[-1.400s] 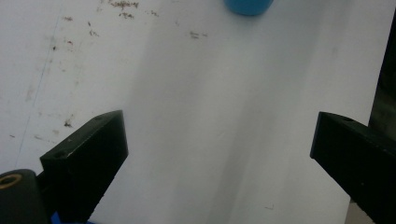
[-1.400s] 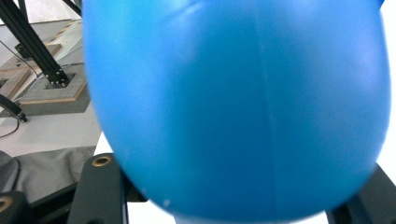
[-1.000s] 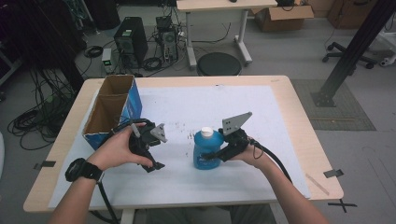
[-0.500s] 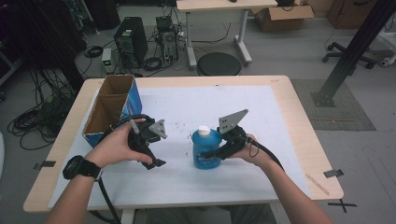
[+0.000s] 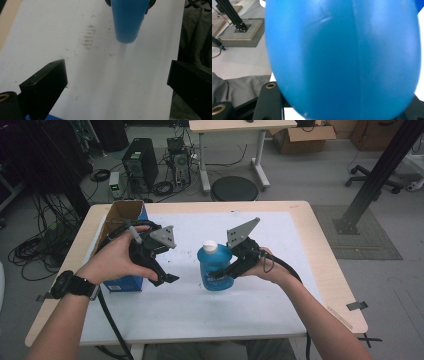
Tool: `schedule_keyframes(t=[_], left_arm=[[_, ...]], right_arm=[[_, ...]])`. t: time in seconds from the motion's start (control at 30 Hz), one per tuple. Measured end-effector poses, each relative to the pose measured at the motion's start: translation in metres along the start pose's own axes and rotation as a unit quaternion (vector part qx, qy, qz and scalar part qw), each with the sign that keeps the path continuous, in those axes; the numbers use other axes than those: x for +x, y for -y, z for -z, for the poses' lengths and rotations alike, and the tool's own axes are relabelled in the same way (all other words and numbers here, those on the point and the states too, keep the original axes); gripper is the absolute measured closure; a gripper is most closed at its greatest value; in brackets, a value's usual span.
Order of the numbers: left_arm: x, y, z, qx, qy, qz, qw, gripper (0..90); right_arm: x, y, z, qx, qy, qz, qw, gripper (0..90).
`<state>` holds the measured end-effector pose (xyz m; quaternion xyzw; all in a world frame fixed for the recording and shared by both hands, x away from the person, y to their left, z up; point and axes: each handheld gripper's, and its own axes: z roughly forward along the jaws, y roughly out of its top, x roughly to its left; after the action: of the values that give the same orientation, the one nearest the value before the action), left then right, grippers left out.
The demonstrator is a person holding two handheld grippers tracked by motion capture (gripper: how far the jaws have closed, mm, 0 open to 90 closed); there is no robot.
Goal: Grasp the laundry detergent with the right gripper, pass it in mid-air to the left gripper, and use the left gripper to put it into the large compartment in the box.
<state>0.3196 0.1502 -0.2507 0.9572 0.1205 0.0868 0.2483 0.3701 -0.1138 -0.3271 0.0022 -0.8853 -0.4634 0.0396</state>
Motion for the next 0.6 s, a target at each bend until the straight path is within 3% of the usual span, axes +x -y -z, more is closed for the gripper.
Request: schedule_keyframes(t=[0.3,0.6], left_arm=[[0.003,-0.022,0.026,-0.014,-0.001,-0.010,0.9998,3.4],[-0.002,-0.041,0.036,-0.013,0.003,-0.027,0.9995,3.4]], right_arm=[[0.001,-0.030,-0.001,0.013,-0.012,0.017,0.9997,42.4],[0.003,-0.049,-0.007,0.016,-0.022,0.031,0.9992,42.5]])
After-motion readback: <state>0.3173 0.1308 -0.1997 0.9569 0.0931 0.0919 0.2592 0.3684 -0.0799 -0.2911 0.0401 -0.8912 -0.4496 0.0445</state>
